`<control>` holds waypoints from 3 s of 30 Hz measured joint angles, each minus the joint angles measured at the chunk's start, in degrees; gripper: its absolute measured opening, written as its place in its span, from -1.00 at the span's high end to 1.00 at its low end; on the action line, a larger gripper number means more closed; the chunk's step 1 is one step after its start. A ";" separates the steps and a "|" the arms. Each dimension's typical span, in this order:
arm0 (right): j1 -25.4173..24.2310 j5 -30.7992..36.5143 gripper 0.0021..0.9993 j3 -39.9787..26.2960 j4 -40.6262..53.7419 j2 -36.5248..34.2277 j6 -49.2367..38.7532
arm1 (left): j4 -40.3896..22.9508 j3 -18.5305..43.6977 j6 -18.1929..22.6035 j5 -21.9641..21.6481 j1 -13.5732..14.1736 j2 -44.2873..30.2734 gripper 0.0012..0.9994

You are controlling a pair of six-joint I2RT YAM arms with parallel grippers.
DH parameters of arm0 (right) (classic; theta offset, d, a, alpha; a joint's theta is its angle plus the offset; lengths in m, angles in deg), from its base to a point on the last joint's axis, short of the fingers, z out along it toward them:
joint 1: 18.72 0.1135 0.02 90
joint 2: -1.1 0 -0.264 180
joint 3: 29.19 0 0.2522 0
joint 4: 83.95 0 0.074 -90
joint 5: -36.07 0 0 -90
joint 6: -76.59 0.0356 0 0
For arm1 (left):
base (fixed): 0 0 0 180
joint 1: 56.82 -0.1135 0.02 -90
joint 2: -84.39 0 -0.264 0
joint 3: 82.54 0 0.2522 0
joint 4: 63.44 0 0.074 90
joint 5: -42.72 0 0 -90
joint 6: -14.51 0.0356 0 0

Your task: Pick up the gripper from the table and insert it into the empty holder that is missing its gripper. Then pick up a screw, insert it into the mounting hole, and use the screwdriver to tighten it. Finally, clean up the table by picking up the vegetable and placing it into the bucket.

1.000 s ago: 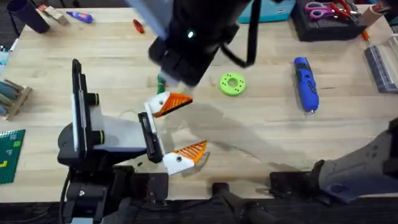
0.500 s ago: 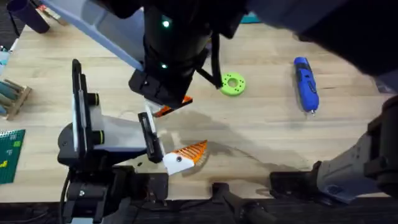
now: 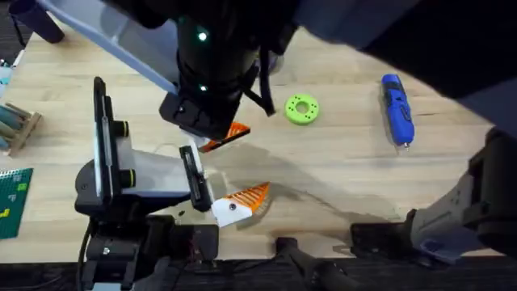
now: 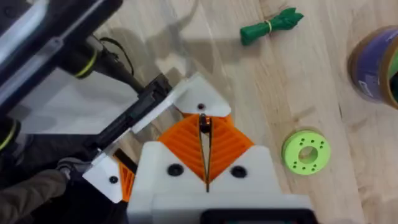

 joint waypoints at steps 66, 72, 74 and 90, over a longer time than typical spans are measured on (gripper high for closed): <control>0.00 -0.15 0.99 0.00 0.27 -2.14 -0.84 | 0.00 0.00 0.01 0.00 0.00 0.00 -0.97; 0.00 -0.16 0.99 0.00 0.51 -2.16 -0.85 | 0.00 0.00 0.00 -0.01 0.00 0.00 -0.97; 0.00 -0.15 0.99 0.00 0.71 -2.16 -0.84 | 0.00 0.00 0.00 0.00 0.00 0.00 -0.97; 0.00 -0.15 0.99 0.00 0.16 -3.06 -0.84 | 0.00 0.00 -0.22 0.00 0.00 0.00 -0.97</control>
